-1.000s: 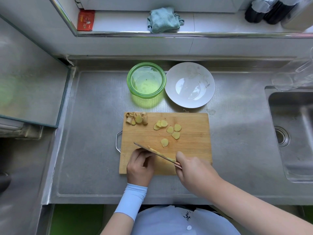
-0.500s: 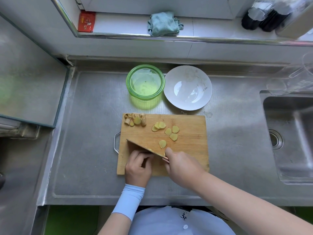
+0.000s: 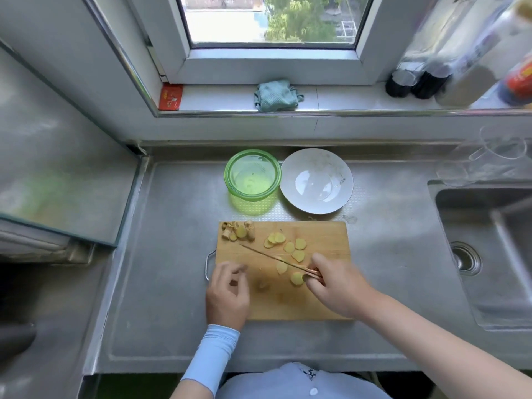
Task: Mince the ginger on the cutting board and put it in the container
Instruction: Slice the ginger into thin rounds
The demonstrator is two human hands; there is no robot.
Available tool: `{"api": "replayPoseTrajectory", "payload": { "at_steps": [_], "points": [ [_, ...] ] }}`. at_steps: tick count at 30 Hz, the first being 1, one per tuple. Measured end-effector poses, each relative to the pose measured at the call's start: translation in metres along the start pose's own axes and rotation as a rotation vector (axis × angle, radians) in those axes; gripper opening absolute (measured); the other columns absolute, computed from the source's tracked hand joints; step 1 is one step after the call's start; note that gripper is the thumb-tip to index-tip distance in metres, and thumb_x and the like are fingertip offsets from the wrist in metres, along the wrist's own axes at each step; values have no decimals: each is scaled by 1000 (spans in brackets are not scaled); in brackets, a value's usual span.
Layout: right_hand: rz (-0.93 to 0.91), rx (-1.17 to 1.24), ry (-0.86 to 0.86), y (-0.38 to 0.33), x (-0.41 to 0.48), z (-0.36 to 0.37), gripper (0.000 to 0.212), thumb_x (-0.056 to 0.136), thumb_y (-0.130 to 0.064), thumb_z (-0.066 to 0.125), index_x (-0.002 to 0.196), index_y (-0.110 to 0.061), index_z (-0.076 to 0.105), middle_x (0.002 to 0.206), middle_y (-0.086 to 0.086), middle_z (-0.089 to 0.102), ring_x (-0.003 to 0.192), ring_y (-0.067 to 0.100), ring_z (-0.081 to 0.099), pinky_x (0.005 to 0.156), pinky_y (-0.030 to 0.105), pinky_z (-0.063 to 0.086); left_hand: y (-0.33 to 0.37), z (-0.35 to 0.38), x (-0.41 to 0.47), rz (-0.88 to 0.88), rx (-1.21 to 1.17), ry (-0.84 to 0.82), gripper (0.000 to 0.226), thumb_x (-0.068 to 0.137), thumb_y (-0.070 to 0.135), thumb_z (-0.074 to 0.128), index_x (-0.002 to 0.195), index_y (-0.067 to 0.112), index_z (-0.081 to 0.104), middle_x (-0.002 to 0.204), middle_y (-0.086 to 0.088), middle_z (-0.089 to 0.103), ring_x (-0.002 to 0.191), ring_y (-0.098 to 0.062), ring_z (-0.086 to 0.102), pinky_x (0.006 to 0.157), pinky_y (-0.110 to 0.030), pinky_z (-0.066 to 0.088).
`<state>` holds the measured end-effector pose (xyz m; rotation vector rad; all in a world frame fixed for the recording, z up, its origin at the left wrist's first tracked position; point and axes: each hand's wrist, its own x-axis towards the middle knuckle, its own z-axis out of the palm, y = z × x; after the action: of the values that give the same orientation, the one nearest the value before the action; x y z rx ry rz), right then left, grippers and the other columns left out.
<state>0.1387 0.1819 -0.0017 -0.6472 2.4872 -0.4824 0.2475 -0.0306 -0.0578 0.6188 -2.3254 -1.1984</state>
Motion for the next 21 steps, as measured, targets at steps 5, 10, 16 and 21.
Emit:
{"api": "replayPoseTrajectory", "payload": {
  "at_steps": [5,10,16,21],
  "points": [
    [-192,-251,143,16,-13,-3,23,90,-47,49,101,-28,46,85,-8,63,76,22,60,55,34,34,24,-27,63,-117,61,64,14,85,21,52,89,29,63,90,9,60,82,-13,54,77,-29,46],
    [-225,-356,173,24,-18,-1,35,66,-36,69,87,-29,43,66,-9,58,55,20,56,41,28,30,50,2,87,221,310,-691,31,79,52,70,106,36,71,100,18,63,104,-11,51,95,-29,37],
    [-234,-375,227,27,-23,2,32,68,-33,69,83,-28,41,64,-9,55,52,21,52,42,27,23,53,42,94,132,424,-917,32,82,51,72,110,35,72,100,14,65,86,-7,53,85,-24,45],
    [-226,-388,209,34,-30,5,44,64,-36,75,86,-29,38,62,-8,58,50,22,54,44,26,21,50,57,98,204,466,-861,31,87,48,66,114,32,71,111,11,64,107,-12,54,93,-26,40]
  ]
}}
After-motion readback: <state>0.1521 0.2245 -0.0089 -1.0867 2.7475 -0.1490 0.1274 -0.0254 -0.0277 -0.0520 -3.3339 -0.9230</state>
